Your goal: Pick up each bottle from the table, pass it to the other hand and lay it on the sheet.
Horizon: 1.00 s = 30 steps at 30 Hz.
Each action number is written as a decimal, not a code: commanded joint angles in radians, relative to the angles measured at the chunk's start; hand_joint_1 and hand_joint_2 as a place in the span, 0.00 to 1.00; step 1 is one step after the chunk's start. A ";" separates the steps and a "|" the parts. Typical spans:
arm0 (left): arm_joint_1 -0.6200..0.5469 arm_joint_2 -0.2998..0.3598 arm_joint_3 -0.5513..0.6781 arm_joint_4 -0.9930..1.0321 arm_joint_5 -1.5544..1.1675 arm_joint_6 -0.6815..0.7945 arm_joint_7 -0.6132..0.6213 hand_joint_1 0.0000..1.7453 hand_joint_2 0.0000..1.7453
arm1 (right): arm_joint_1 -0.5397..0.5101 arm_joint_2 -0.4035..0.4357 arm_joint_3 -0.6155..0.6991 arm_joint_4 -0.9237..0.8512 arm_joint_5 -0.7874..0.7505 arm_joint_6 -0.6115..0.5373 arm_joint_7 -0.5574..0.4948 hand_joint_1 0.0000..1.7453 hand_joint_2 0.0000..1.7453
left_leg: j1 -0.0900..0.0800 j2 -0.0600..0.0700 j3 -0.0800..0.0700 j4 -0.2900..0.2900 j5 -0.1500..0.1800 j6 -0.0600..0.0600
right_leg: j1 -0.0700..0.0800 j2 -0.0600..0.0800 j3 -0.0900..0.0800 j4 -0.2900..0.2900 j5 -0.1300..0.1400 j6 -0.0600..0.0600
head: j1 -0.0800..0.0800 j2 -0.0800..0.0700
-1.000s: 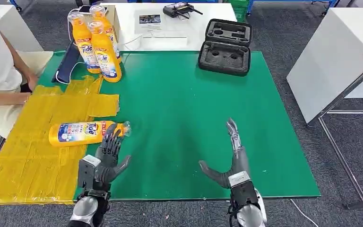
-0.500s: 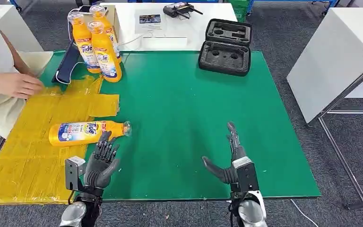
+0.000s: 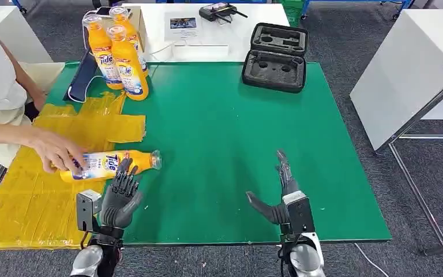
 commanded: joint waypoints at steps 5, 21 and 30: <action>-0.141 0.032 -0.103 -0.040 -0.049 0.057 0.041 0.00 1.00 | -0.076 -0.020 0.089 -0.006 0.019 -0.010 0.010 0.00 1.00 | 0.001 0.000 0.003 0.001 -0.002 -0.001 | 0.000 0.002 0.004 0.000 -0.001 -0.001 | 0.000 0.000; -0.189 0.037 -0.144 0.015 -0.060 0.104 0.052 0.00 1.00 | -0.137 -0.020 0.128 0.022 0.021 -0.048 0.027 0.00 1.00 | 0.000 0.001 0.004 -0.001 -0.001 0.000 | 0.000 0.002 0.005 -0.001 -0.001 -0.001 | 0.000 0.000; -0.190 0.031 -0.145 0.015 -0.062 0.111 0.050 0.00 1.00 | -0.133 -0.020 0.133 0.019 0.021 -0.048 0.027 0.00 1.00 | 0.000 0.001 0.006 -0.001 -0.001 0.000 | 0.000 0.002 0.006 -0.001 -0.001 -0.001 | 0.000 0.000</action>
